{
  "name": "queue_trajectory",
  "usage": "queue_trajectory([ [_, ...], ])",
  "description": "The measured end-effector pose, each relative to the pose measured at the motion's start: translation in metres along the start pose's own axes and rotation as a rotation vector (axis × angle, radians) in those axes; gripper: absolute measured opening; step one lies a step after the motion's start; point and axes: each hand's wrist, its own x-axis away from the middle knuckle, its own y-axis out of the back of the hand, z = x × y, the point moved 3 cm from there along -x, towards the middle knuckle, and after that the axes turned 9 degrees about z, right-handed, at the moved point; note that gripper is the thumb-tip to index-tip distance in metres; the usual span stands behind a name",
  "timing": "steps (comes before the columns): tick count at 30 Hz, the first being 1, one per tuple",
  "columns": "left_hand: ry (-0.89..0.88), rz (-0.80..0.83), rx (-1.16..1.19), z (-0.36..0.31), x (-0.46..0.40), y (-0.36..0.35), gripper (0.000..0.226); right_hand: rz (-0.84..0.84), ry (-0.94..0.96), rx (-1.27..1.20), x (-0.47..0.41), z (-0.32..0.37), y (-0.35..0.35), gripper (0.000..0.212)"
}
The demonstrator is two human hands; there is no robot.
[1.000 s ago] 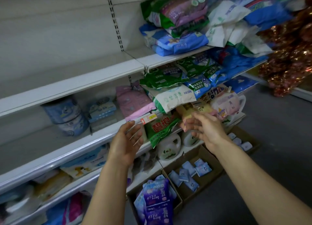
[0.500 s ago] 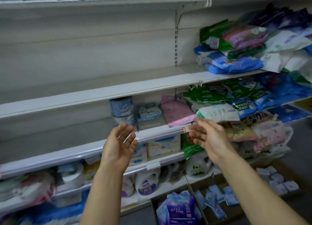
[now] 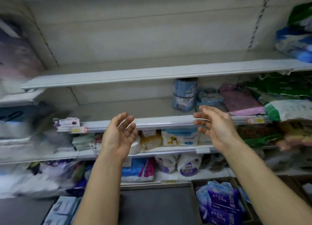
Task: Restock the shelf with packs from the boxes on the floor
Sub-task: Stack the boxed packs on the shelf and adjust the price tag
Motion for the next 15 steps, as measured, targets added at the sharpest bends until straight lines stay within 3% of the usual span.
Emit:
queue_trajectory([
  [9, -0.070, -0.208, 0.015, -0.076, 0.021, 0.161, 0.015, 0.178, -0.148, 0.009, 0.003, -0.086, -0.157, 0.006],
  [15, -0.139, -0.300, 0.090, -0.118, 0.031, 0.222, 0.012, 0.337, -0.193, 0.064, -0.001, -0.108, -0.247, 0.011],
])
